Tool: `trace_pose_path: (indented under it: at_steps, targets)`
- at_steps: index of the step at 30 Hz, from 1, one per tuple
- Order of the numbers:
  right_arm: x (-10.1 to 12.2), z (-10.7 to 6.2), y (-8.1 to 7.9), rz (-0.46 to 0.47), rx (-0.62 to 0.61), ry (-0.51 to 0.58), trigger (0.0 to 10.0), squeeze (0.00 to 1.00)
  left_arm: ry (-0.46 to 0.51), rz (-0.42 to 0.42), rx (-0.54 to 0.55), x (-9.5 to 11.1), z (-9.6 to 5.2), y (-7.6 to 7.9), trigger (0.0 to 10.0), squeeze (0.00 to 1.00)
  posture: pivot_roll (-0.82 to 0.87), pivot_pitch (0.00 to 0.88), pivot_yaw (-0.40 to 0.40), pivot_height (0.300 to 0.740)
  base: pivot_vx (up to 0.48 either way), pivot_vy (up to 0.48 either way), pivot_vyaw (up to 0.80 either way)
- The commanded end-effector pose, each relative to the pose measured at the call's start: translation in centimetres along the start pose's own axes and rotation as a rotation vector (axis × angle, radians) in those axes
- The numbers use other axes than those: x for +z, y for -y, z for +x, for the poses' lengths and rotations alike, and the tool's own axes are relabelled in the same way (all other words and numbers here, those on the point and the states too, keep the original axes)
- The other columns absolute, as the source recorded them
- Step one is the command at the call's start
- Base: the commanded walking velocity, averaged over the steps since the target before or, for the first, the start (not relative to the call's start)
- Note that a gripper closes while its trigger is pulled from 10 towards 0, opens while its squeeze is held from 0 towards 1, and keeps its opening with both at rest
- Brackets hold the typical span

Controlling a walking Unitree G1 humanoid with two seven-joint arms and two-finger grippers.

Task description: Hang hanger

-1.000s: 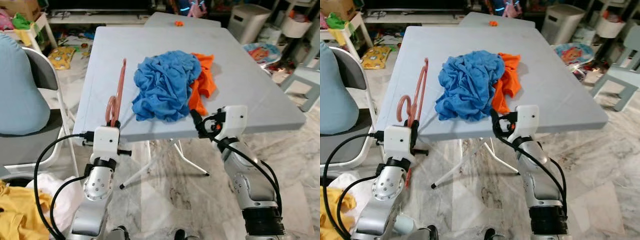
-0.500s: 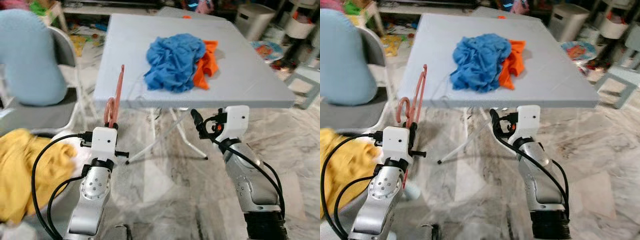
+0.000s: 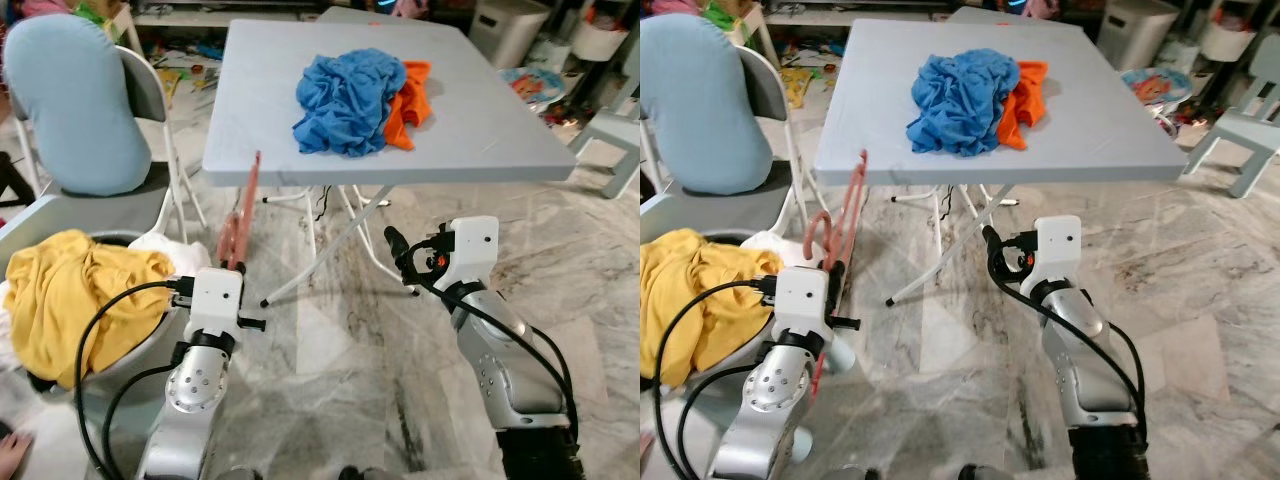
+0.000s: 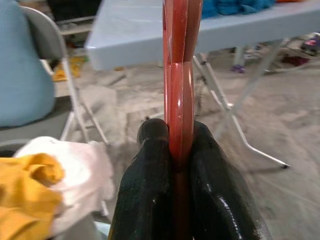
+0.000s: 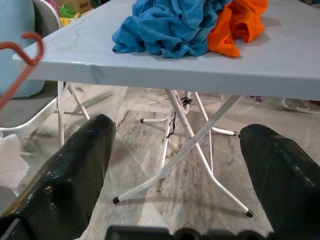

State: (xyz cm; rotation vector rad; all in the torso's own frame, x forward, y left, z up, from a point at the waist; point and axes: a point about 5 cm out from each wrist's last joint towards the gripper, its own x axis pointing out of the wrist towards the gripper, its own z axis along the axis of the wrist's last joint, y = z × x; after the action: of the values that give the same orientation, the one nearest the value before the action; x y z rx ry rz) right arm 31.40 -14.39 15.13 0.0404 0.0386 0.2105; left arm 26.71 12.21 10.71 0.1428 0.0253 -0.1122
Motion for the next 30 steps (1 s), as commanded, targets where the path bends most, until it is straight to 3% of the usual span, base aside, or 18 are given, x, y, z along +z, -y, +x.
trace_pose_path:
  at_steps: [1,3,6,7,9,12,15,16,18,22,23,27,30]
  targets:
    - [0.0,0.0,-0.1,-0.033,0.009,-0.003,10.0,0.00,0.010,-0.006,-0.036,0.4,0.1,0.3,10.0,0.00,0.02,0.176,-0.071,0.740,0.000,0.000,0.00]
    - [-0.1,-0.1,-0.2,-0.042,0.014,-0.004,10.0,0.00,0.007,-0.007,-0.048,0.4,0.1,0.3,10.0,0.00,0.02,0.176,-0.071,0.740,0.000,0.000,0.00]
    - [0.0,-0.1,-0.5,-0.163,0.108,-0.002,10.0,0.00,-0.086,-0.026,-0.228,-0.9,-0.2,1.8,10.0,0.00,0.03,0.177,-0.069,0.740,0.000,0.000,0.00]
    - [0.0,-0.1,-0.5,-0.163,0.108,-0.002,10.0,0.00,-0.086,-0.026,-0.228,-0.9,-0.2,1.8,10.0,0.00,0.03,0.177,-0.069,0.740,0.000,0.000,0.00]
    - [0.2,0.5,0.6,-0.210,0.149,-0.033,10.0,0.00,-0.138,0.009,-0.331,-1.7,-0.8,3.0,10.0,0.00,0.02,0.183,-0.076,0.740,0.000,0.000,0.00]
    - [0.7,0.9,1.5,-0.330,0.211,-0.060,10.0,0.00,-0.153,0.028,-0.381,-2.0,-0.8,3.2,10.0,0.00,0.02,0.186,-0.083,0.740,0.000,0.000,0.00]
    - [0.8,0.7,1.7,-0.524,0.391,-0.081,10.0,0.00,-0.147,0.064,-0.500,-2.1,-1.3,3.3,10.0,0.00,0.03,0.188,-0.088,0.740,0.000,0.000,0.00]
    - [0.8,0.5,1.9,-0.588,0.449,-0.093,10.0,0.00,-0.133,0.095,-0.570,-2.0,-1.6,3.4,10.0,0.00,0.03,0.187,-0.089,0.740,0.000,0.000,0.00]
    - [0.8,0.3,2.7,-0.697,0.529,-0.130,10.0,0.00,-0.114,0.244,-0.698,-2.3,-2.2,3.5,10.0,0.00,0.04,0.186,-0.091,0.740,0.000,0.000,0.00]
    - [0.7,0.0,3.2,-0.763,0.607,-0.163,10.0,0.00,-0.126,0.318,-0.746,-2.7,-2.4,3.4,10.0,0.00,0.04,0.183,-0.092,0.740,0.000,0.000,0.00]
    - [0.4,-0.4,3.6,-0.831,0.693,-0.204,10.0,0.00,-0.125,0.438,-0.769,-3.1,-2.2,2.9,10.0,0.00,0.04,0.181,-0.093,0.740,0.000,0.000,0.00]
    - [-0.6,-1.6,3.2,-0.853,0.844,-0.261,10.0,0.00,-0.109,0.465,-0.789,-3.0,-2.1,3.0,10.0,0.00,0.04,0.175,-0.100,0.740,0.000,0.000,0.00]
    - [-1.0,-1.9,3.3,-0.882,0.887,-0.283,10.0,0.00,-0.099,0.491,-0.808,-3.0,-2.2,3.1,10.0,0.00,0.04,0.175,-0.101,0.740,0.000,0.000,0.00]
